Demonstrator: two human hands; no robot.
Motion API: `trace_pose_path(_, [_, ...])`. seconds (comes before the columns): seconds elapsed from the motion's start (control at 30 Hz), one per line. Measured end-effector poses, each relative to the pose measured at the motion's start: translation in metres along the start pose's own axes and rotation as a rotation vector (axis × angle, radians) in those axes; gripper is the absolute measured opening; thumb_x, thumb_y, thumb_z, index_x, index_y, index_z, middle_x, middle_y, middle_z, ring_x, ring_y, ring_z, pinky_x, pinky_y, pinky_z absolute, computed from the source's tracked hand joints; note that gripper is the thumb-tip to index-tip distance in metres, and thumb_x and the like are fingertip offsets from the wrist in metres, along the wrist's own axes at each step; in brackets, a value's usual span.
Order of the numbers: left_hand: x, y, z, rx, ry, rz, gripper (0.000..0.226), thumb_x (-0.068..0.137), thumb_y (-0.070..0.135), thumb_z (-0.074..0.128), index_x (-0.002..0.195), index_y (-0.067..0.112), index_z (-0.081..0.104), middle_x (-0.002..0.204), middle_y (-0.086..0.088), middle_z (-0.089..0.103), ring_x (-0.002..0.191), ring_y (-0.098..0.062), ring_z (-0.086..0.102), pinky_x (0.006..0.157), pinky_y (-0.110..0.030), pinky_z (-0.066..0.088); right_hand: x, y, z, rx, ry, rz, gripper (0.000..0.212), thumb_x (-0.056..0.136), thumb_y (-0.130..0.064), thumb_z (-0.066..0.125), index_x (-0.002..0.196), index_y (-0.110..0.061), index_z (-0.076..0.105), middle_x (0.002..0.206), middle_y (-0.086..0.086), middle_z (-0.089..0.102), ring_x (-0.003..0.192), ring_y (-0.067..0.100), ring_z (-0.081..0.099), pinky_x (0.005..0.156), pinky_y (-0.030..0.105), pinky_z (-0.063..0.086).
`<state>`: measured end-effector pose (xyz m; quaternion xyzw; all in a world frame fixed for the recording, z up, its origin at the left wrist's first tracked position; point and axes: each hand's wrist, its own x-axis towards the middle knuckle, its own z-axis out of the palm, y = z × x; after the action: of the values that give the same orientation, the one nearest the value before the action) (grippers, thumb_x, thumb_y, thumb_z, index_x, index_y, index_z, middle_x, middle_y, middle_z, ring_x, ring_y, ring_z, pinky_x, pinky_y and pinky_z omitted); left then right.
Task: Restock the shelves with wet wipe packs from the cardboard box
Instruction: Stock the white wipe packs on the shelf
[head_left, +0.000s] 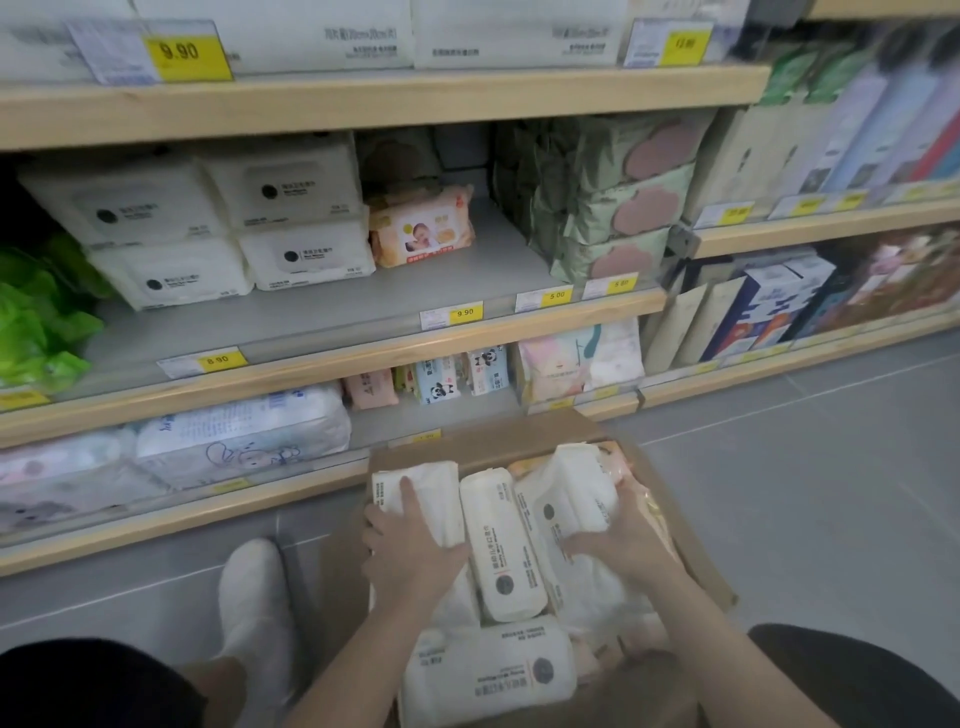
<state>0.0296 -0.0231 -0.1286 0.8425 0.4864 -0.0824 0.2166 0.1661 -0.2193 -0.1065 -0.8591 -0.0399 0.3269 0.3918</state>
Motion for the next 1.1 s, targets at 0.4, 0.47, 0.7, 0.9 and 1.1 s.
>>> trace_pose_path(0.4, [-0.018, -0.003, -0.006, -0.069, -0.054, -0.119, 0.112, 0.065, 0.062, 0.066, 0.144, 0.043, -0.011, 0.128, -0.015, 0.031, 0.112, -0.029, 0.041, 0.084, -0.042, 0.046, -0.015, -0.012, 0.007, -0.134, 0.080, -0.024, 0.126, 0.057, -0.035, 0.085, 0.151, -0.017, 0.003, 0.144, 0.005, 0.040, 0.131, 0.027, 0.040, 0.105, 0.041, 0.038])
trace_pose_path(0.47, [-0.015, -0.005, -0.006, -0.066, -0.016, -0.102, 0.109, 0.065, 0.064, 0.064, 0.145, 0.042, -0.007, 0.124, -0.015, 0.034, 0.107, -0.029, 0.044, 0.082, -0.039, 0.047, -0.015, -0.012, 0.006, -0.127, 0.078, -0.025, 0.123, 0.059, -0.033, 0.085, 0.150, -0.016, 0.004, 0.143, 0.005, 0.040, 0.130, 0.027, 0.040, 0.103, 0.039, 0.038])
trace_pose_path(0.7, [-0.017, -0.019, -0.031, -0.205, -0.016, 0.028, 0.097, 0.067, 0.054, 0.061, 0.143, 0.045, 0.001, 0.127, -0.011, 0.035, 0.114, -0.030, 0.044, 0.079, -0.033, 0.041, -0.021, -0.023, -0.001, -0.195, 0.046, -0.109, 0.095, 0.064, -0.025, 0.084, 0.140, -0.016, 0.028, 0.108, -0.005, 0.042, 0.099, 0.017, 0.042, 0.079, 0.029, 0.035])
trace_pose_path(0.9, [-0.008, -0.039, -0.106, -0.256, 0.115, 0.119, 0.099, 0.066, 0.054, 0.063, 0.144, 0.046, 0.003, 0.133, -0.011, 0.038, 0.120, -0.031, 0.042, 0.091, -0.038, 0.042, -0.028, -0.075, -0.009, -0.326, 0.047, -0.277, 0.092, 0.056, -0.030, 0.085, 0.134, -0.025, 0.035, 0.105, -0.006, 0.051, 0.099, 0.018, 0.048, 0.080, 0.034, 0.044])
trace_pose_path(1.1, [0.008, -0.102, -0.183, -0.286, 0.280, 0.024, 0.097, 0.066, 0.052, 0.068, 0.142, 0.046, 0.010, 0.126, -0.012, 0.037, 0.118, -0.033, 0.043, 0.087, -0.038, 0.041, -0.029, -0.159, 0.012, -0.434, 0.060, -0.462, 0.093, 0.057, -0.029, 0.084, 0.135, -0.023, 0.033, 0.119, 0.001, 0.054, 0.103, 0.022, 0.051, 0.083, 0.038, 0.045])
